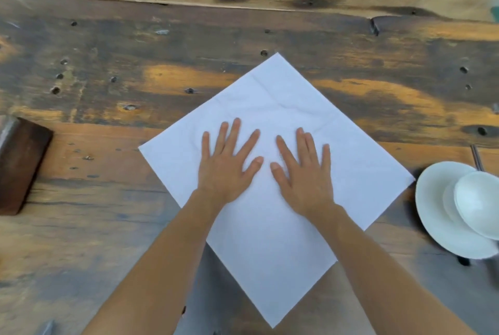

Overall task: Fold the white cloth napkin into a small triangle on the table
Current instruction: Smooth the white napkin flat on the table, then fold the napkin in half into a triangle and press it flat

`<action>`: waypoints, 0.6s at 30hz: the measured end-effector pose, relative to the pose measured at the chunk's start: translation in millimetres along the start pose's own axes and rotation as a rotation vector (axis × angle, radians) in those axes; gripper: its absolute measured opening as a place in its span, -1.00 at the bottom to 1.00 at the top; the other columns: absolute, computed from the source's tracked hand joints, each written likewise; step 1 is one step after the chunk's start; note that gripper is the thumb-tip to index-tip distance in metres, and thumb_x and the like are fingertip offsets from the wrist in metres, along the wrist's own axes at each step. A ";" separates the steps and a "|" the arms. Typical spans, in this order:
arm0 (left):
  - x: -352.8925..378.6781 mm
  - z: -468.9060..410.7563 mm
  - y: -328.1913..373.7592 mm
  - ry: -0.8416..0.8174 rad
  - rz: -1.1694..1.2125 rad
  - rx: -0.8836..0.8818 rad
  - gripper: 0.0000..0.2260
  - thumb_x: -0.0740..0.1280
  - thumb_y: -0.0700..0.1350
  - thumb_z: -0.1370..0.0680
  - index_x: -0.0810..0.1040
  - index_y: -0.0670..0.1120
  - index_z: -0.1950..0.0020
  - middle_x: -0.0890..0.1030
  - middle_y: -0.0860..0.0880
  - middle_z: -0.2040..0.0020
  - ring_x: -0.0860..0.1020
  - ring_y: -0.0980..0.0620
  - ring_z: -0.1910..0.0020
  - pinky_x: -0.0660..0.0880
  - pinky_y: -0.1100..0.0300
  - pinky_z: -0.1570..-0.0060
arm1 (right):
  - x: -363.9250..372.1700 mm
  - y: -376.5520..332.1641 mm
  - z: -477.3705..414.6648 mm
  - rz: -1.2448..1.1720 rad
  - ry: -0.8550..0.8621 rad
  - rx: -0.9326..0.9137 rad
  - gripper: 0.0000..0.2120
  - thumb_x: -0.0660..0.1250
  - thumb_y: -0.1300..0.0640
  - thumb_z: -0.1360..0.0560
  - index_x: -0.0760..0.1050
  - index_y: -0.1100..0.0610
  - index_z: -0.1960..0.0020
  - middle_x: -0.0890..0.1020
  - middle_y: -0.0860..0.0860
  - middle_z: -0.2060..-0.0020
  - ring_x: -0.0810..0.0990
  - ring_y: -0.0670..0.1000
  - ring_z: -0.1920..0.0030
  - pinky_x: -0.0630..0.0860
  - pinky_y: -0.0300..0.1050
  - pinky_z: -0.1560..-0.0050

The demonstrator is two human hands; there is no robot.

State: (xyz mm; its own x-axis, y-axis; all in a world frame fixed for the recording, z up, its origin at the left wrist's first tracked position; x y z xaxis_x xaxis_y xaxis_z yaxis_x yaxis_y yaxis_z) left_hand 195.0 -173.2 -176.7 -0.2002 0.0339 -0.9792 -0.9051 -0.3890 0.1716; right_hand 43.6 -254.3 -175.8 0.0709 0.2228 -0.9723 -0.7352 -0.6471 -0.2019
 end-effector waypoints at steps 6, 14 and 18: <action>-14.5 27.6 -80.0 -0.028 0.032 -0.255 -0.38 -0.16 0.39 -0.62 -0.09 0.27 -0.66 -0.16 0.02 -0.70 -0.18 -0.07 -0.67 -0.19 -0.19 -0.61 | -25.9 107.1 19.6 0.025 -0.020 0.287 -0.34 -0.17 -0.40 -0.58 -0.07 -0.22 -0.63 -0.09 0.07 -0.65 -0.15 0.07 -0.63 -0.15 0.26 -0.58; -50.0 14.9 -48.0 0.158 0.120 0.006 -0.44 0.07 0.22 -0.68 0.35 -0.05 -0.58 0.29 -0.14 -0.62 0.25 -0.22 -0.59 0.10 -0.28 -0.55 | -63.1 95.3 0.5 -0.184 0.176 0.090 -0.44 0.13 -0.22 -0.61 0.35 0.07 -0.50 0.25 0.16 -0.56 0.17 0.19 -0.56 -0.02 0.28 -0.56; -66.4 71.4 36.0 0.211 0.106 0.682 -0.61 0.28 0.08 -0.67 0.60 -0.10 -0.39 0.56 -0.09 -0.43 0.52 -0.16 -0.42 0.38 -0.17 -0.43 | -101.6 31.2 32.9 -0.306 0.307 -0.375 -0.69 0.36 0.00 -0.59 0.63 0.20 -0.20 0.65 0.12 -0.08 0.61 0.16 -0.08 0.53 0.07 -0.14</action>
State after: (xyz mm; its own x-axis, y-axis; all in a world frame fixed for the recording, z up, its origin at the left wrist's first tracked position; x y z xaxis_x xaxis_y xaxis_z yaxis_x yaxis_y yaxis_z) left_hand 149.0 -123.7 -97.8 -0.2852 -0.1775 -0.9419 -0.9313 0.2838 0.2285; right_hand -8.8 -273.2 -79.4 0.4768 0.2552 -0.8412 -0.3643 -0.8135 -0.4533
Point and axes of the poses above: each hand's wrist, its own z-axis away from the middle knuckle, its own x-axis out of the palm, y = z × x, the point moved 10 cm from there along -z, towards the middle knuckle
